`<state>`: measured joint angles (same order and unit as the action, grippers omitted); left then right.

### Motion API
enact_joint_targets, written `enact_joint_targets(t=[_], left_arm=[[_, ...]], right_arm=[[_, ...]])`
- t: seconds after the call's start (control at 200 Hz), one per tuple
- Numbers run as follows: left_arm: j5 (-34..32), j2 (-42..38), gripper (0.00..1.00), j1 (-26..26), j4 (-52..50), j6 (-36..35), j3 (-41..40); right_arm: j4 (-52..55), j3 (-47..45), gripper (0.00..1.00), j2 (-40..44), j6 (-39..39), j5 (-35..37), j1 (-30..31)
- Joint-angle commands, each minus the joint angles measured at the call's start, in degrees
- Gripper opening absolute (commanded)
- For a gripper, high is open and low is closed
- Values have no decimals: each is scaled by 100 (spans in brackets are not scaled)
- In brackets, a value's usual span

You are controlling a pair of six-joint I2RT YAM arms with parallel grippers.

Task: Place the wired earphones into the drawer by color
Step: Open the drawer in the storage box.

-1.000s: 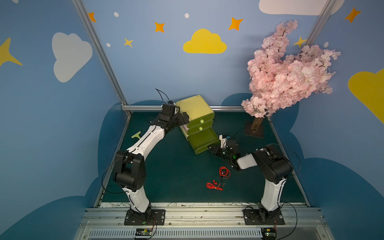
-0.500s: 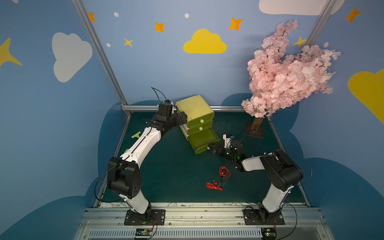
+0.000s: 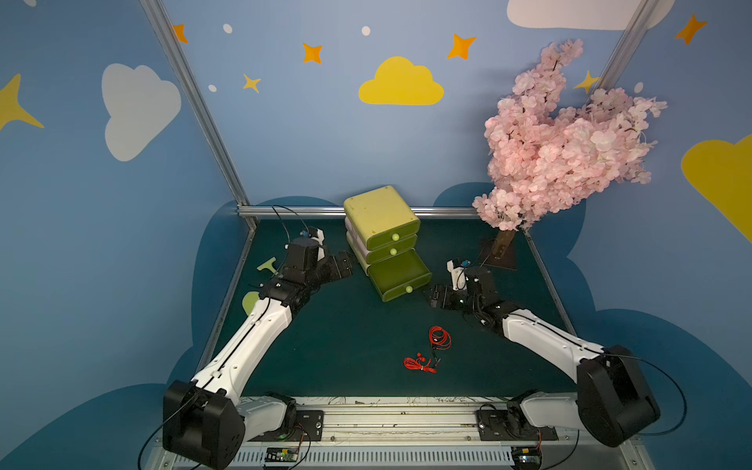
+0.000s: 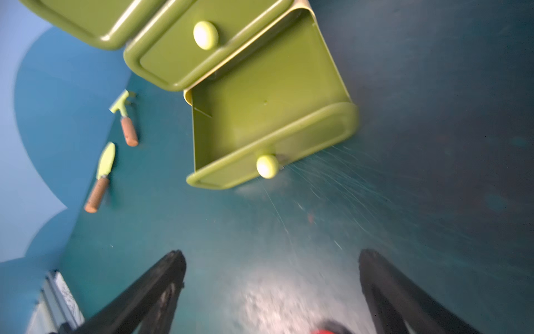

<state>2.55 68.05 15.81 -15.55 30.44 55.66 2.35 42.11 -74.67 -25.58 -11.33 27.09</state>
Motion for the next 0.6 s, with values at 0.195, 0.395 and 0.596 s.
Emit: enact_joint_targets(t=[0.195,0.395,0.596], left_arm=[[314,-922,100,151,344,367,-1239],[308,-886,100,365,425,642,-1801],[234,-933,100,409,582,828,-2142]], right_arm=[[2154,-21,98,848,859,103,41],[2600,68,95,793,659,186,322],[2688,135,81,559,461,399,843]])
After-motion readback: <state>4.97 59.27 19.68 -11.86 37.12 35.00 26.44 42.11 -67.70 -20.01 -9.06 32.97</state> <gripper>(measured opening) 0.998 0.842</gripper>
